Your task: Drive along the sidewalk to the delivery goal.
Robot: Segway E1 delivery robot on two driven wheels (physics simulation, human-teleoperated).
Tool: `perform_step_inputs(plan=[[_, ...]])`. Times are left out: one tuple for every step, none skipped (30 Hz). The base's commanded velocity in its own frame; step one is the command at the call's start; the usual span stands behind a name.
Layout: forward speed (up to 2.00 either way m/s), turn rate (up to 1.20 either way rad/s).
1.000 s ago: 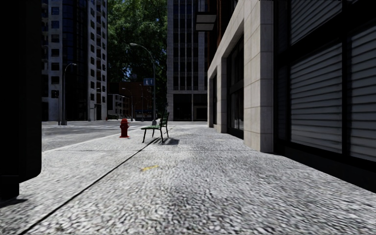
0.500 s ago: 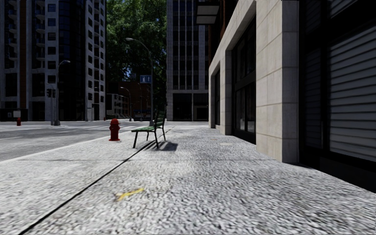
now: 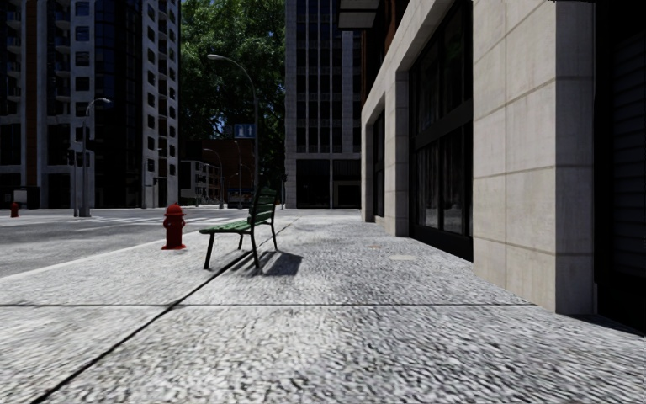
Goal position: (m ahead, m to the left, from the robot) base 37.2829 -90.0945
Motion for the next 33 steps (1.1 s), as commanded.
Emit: perform_step_inputs(plan=[[2.00,0.00],[2.00,0.00],[2.00,0.00],[2.00,0.00],[2.00,0.00],[2.00,0.00],[2.00,0.00],[2.00,0.00],[2.00,0.00],[2.00,0.00],[2.00,0.00],[2.00,0.00],[2.00,0.00],[2.00,0.00],[2.00,0.00],[2.00,0.00],[2.00,0.00],[2.00,0.00],[2.00,0.00],[2.00,0.00],[2.00,0.00],[2.00,0.00],[2.00,0.00],[2.00,0.00],[2.00,0.00],[2.00,0.00],[2.00,0.00],[2.00,0.00],[2.00,0.00],[2.00,0.00],[2.00,0.00],[2.00,0.00],[2.00,0.00]])
